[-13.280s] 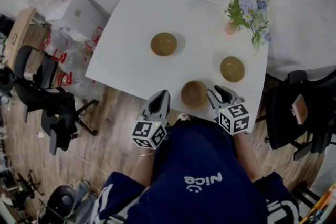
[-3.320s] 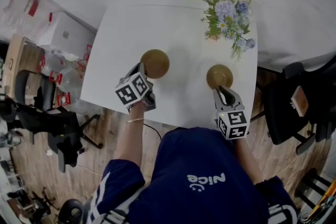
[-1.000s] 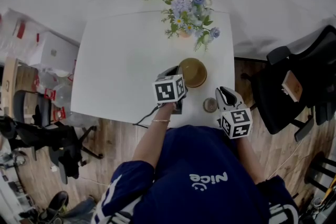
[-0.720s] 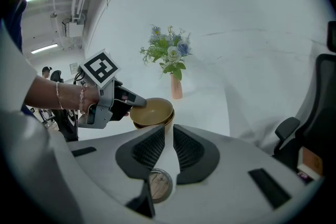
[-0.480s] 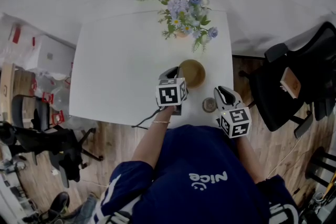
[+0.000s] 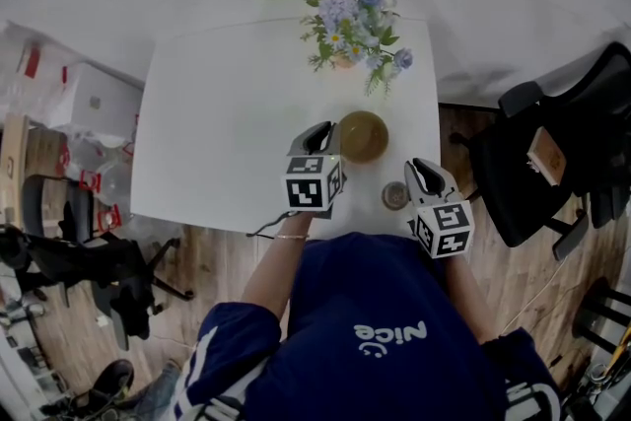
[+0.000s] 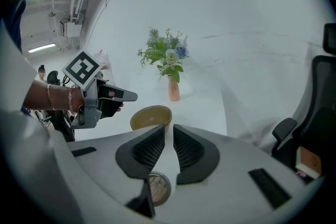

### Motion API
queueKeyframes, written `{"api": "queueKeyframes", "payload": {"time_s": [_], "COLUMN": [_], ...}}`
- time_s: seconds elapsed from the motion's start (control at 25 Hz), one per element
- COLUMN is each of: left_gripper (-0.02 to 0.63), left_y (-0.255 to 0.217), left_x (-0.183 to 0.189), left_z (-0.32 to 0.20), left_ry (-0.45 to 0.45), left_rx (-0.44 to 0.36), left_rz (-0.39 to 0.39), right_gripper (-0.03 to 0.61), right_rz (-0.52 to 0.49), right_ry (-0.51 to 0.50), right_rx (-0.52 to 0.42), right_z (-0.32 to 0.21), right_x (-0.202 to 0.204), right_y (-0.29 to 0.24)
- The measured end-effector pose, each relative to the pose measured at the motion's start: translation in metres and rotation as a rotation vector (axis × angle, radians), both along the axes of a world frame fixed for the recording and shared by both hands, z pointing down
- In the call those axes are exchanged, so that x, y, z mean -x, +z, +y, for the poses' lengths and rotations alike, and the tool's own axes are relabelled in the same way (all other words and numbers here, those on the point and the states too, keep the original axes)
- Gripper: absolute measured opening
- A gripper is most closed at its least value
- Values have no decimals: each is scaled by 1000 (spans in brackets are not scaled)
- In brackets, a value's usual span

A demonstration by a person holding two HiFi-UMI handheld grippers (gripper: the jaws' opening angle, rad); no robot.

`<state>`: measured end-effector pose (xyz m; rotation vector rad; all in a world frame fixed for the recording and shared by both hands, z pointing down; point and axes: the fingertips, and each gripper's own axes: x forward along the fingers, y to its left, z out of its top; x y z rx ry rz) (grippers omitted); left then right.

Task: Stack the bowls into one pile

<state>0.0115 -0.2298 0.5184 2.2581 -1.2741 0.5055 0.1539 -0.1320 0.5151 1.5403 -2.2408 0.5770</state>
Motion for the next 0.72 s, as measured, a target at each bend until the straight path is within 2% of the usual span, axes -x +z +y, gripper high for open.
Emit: {"api": "queueKeyframes", "payload": {"time_s": [0.24, 0.48, 0.72], "left_gripper": [34, 34, 32], "left_y": [-29, -46, -46], "left_x": [11, 29, 38], "left_z": [26, 61, 87], "left_ry": [72, 97, 82], "left_rx": [-110, -210, -212], "left_rz": [27, 42, 111], "right_gripper": [67, 67, 34], "right_rz": [-12, -9, 5], "right_ry": [-14, -54, -83], "right_rx": [-58, -94, -139], "right_z": [-3, -3, 2], "right_x": [6, 19, 33], "right_y": [-13, -21, -29]}}
